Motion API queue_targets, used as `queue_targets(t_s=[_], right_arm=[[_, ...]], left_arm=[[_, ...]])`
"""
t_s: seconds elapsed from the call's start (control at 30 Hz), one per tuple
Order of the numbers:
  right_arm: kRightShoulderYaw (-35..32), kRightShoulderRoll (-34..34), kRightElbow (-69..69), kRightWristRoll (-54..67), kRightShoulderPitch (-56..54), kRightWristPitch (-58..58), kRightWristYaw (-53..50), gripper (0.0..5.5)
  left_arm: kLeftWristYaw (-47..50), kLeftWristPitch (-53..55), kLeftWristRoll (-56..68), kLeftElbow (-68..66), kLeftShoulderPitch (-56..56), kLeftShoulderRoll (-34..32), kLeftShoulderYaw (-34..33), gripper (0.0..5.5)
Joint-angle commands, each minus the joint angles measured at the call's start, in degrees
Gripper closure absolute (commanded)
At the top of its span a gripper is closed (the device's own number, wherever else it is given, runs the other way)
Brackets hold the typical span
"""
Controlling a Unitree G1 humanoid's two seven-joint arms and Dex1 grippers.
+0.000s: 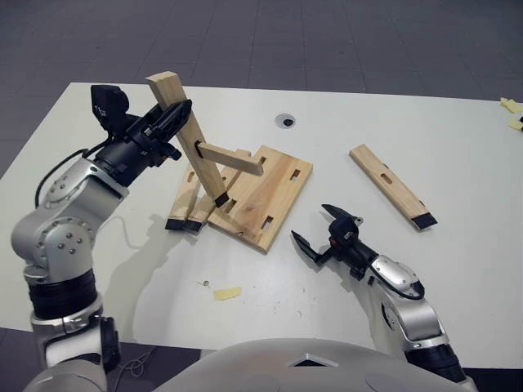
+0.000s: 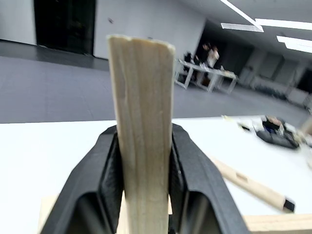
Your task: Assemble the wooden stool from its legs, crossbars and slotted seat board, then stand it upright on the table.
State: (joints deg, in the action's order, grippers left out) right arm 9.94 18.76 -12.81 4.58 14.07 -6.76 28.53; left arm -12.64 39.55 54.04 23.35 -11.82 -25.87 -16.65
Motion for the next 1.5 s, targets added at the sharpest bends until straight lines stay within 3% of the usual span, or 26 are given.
queue_targets(t_s=[0.03,0.27,0.63,0.9,1.23,1.5], right_arm=[[-0.9,0.2,-1.5,0.8,0.5,-0.5,-0.2,0.1],[-1.2,0.8,-2.1,0.9,-0.5,-1.4,0.3,0.1],[-1.2,0.6,-2.7,0.0,0.6,-1.6,-1.1,0.1],[-1.4,1.3,-3.6,0.0,0.5,-2.4,-1.4,0.1],[-0.7,1.7,-3.9,-0.7,0.3,-1.4,-1.1,0.1],[-1.7,2.5,-5.3,-0.5,0.8,-2.2,-1.1,0.1]], left_arm=[[2.9,-4.0,-3.1,1.3,3.6,4.7,0.0,4.45],[4.0,-9.1,-8.1,2.3,5.5,8.1,0.6,4.45],[7.0,-2.5,-0.7,8.5,5.9,5.8,-2.1,4.45],[7.9,-3.2,-5.5,7.4,11.0,6.6,0.0,4.45],[8.0,-9.0,-15.3,6.7,12.2,7.6,6.1,4.45],[-2.4,-19.1,-28.5,5.5,27.9,1.9,15.1,4.45]])
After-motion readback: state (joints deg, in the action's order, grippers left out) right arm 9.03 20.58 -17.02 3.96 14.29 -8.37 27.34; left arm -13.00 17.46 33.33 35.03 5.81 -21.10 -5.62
